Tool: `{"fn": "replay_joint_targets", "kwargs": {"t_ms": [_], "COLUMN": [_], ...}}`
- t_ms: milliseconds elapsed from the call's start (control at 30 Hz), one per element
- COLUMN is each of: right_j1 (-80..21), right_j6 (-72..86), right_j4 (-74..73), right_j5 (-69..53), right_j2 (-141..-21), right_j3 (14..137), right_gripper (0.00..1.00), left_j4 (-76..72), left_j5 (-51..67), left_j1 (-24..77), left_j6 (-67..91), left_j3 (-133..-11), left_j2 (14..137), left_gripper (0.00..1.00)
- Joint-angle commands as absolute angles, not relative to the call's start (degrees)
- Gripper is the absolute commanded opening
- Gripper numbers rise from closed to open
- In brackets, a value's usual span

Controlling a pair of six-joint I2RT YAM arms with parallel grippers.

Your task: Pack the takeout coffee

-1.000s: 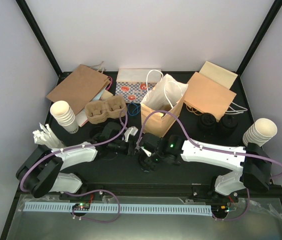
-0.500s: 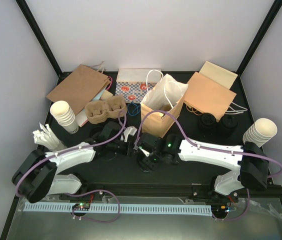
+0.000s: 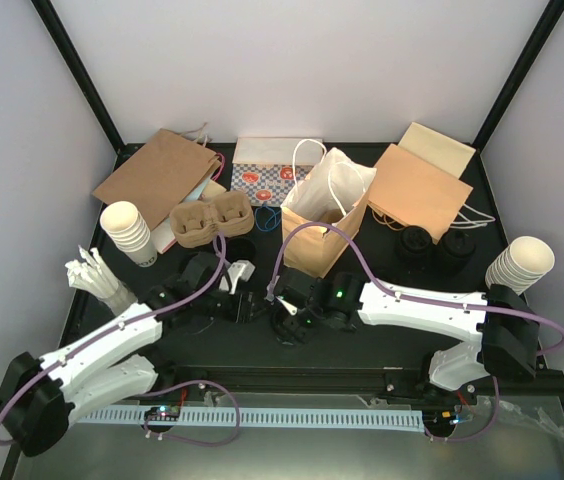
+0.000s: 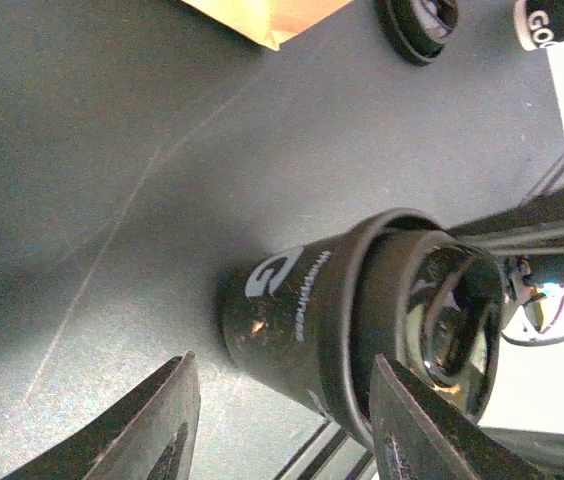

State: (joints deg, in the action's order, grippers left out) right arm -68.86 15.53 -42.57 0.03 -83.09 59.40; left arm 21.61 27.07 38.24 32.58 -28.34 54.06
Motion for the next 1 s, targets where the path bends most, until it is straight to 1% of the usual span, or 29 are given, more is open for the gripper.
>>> {"fn": "replay_joint_targets", "kwargs": {"t_ms": [0,133,233,367,433,533,633,667,733,967], "right_j1": [-69.0,-68.9,-68.9,-68.9,-68.9,-68.9,-68.9,-68.9,-68.9,-68.9], "right_j6": [16.5,16.4,16.4,16.4,16.4,16.5,16.5,16.5,16.3,16.3], "right_j4": [-48.2,-48.2,-48.2,-48.1,-48.1,-48.1,-48.2,-48.2,-48.2,-48.2], "right_j5": [-0.8,-1.0,-1.2,-1.5,-1.5,-1.5,-1.6,-1.6,-2.0,-1.9], "right_j2": [-86.4,-86.7,-86.7,-86.9,-87.0,-86.9,-86.9,-87.0,-87.0,-86.9], "right_j3": [55.7,56.0,55.9,55.7,55.8,55.7,55.8,55.8,55.8,55.7], "right_gripper": [0.63,0.63,0.63,0.63,0.63,0.63,0.63,0.63,0.63,0.63], "left_j4": [24.2,19.3,18.8,16.2,14.4,11.8,8.3,7.4,6.0,3.0], "left_j5": [30.4,34.3,34.9,37.8,39.3,41.0,43.3,43.8,44.6,46.4], "left_j1": [38.4,38.4,38.3,38.4,38.3,38.4,38.4,38.3,38.3,38.4], "left_j6": [35.1,38.4,39.0,39.5,40.2,41.7,43.6,44.1,44.7,46.3], "left_j3": [-26.1,-21.9,-21.1,-20.3,-19.8,-19.0,-18.2,-18.0,-17.9,-17.6], "left_j2": [49.8,48.4,48.3,48.9,49.0,48.6,48.6,48.8,49.2,49.5], "left_gripper": [0.49,0.49,0.42,0.4,0.37,0.27,0.1,0.03,0.02,0.02]}}
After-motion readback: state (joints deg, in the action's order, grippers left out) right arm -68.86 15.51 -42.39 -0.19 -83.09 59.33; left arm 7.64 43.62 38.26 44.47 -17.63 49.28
